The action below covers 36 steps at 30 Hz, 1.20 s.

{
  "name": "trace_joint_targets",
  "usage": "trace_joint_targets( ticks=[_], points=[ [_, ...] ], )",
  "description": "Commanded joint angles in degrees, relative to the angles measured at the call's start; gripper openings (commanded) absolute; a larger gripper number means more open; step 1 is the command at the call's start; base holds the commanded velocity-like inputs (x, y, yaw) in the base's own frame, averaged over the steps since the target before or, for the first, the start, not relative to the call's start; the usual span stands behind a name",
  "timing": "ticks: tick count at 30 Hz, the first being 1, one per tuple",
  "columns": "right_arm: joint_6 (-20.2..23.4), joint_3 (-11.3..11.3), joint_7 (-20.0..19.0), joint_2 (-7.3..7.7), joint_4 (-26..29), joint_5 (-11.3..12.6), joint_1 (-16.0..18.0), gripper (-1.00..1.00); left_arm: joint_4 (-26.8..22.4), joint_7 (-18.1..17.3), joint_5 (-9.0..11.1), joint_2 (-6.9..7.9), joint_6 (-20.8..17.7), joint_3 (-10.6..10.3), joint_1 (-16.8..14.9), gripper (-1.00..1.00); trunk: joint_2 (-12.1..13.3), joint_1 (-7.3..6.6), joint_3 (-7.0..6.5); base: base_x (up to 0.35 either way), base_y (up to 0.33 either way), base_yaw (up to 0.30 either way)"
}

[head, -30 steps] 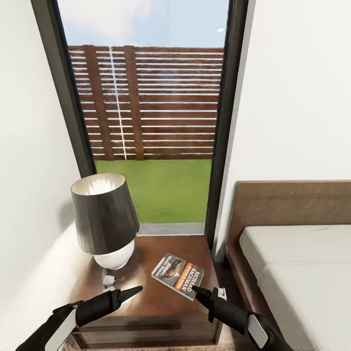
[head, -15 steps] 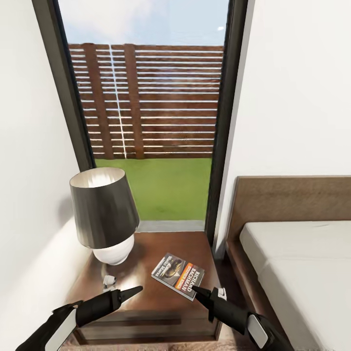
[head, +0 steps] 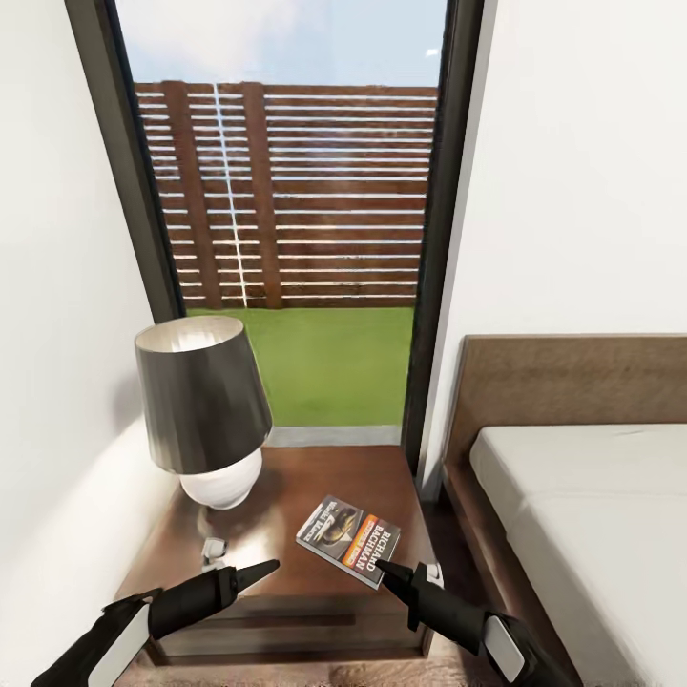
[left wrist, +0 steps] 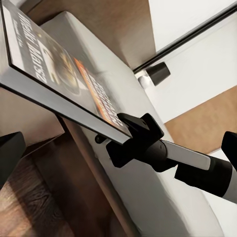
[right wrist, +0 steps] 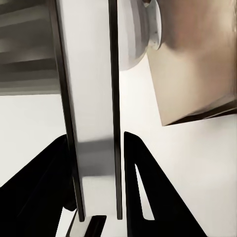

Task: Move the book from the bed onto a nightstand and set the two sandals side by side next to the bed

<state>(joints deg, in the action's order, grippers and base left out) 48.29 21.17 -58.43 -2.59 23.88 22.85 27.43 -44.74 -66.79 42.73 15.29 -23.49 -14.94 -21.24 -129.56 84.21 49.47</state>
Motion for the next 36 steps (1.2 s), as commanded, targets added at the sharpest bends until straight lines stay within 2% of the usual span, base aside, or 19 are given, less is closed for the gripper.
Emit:
trace_joint_targets(
  ticks=[1, 10, 28, 36],
  points=[
    [0.3, 0.3, -0.1, -0.05, 0.0, 0.0, 0.0, -1.00, 0.0, 0.0, 0.6, 0.08, -0.6, -0.3, -0.1, 1.00, -0.4, 0.21, 0.24, 0.000, 0.000, 0.000],
    [0.3, 0.3, -0.1, -0.05, 0.0, 0.0, 0.1, -1.00, 0.0, 0.0, 0.6, 0.04, -0.6, -0.3, 0.0, 1.00, -4.1, 2.19, 1.86, 0.000, 0.000, 0.000],
    [0.3, 0.3, -0.1, -0.05, 0.0, 0.0, 0.1, -1.00, 0.0, -0.1, 0.6, 0.09, -0.6, -0.3, 0.1, 1.00, -4.1, 2.19, 1.86, 0.064, 0.000, 0.000],
    [0.3, 0.3, -0.1, -0.05, 0.0, 0.0, 0.0, -1.00, 0.0, -0.1, 0.6, 0.08, -0.6, -0.3, 0.1, 1.00, -4.1, 2.19, 1.86, 0.235, 0.000, 0.000]
  ],
)
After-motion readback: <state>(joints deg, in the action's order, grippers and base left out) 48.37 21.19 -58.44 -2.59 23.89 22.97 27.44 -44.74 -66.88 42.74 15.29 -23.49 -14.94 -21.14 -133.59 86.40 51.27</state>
